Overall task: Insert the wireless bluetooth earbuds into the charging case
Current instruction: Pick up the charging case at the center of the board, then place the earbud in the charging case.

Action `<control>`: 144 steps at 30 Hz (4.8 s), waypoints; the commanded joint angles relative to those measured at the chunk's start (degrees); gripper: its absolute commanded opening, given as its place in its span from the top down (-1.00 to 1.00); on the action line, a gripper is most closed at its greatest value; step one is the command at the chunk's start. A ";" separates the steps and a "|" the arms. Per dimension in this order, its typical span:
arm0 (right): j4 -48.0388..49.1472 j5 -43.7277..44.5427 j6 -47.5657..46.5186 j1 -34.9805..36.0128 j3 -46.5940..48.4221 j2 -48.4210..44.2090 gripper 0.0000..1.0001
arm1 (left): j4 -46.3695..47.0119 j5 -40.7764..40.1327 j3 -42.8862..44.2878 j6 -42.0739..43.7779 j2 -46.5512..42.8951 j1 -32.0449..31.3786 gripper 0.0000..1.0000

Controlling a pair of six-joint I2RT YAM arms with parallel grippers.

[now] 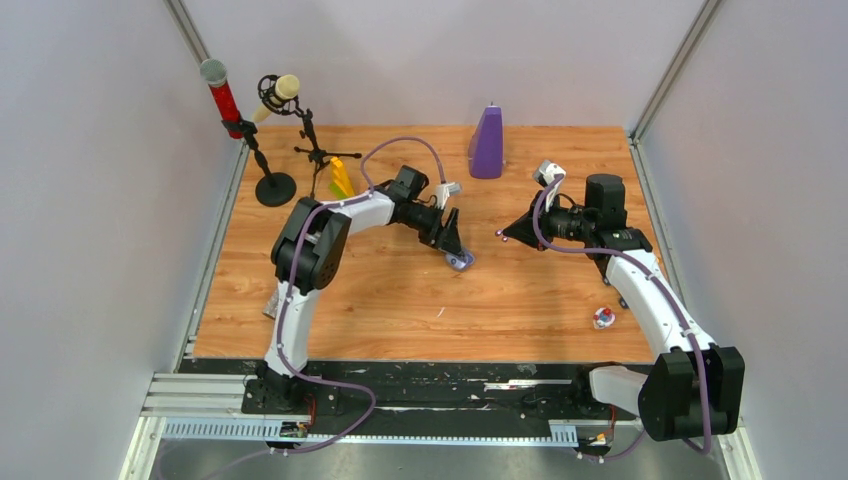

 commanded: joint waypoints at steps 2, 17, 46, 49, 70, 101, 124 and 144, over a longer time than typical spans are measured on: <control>1.87 -0.53 -1.06 0.11 0.87 -0.76 1.00 | -3.66 2.33 -2.86 3.31 -5.57 -0.83 -0.62; 1.86 -0.01 -0.95 0.16 0.95 -0.48 1.00 | -5.54 3.44 -7.68 5.32 -11.51 -5.46 -0.62; 1.58 0.26 -2.09 0.11 0.89 -2.13 1.00 | -16.41 -7.77 16.70 8.17 5.31 0.10 -0.51; 1.57 0.21 -2.28 0.17 0.84 -2.24 1.00 | -17.41 -5.84 17.26 8.32 6.10 0.07 -0.48; 1.48 -0.09 -2.11 0.11 0.92 -2.67 1.00 | -22.61 -6.33 16.95 10.66 8.88 -2.53 -0.28; 1.50 -0.18 -2.11 0.09 0.87 -2.51 1.00 | -22.39 -4.74 16.00 9.97 8.79 -4.09 0.18; -2.65 4.56 -13.36 5.65 3.74 -3.63 1.00 | -27.44 -17.23 21.55 12.03 2.36 -4.93 0.44; -5.63 31.56 -46.68 32.33 -0.71 -4.34 1.00 | -29.96 -32.47 17.08 21.07 -12.22 -14.00 0.44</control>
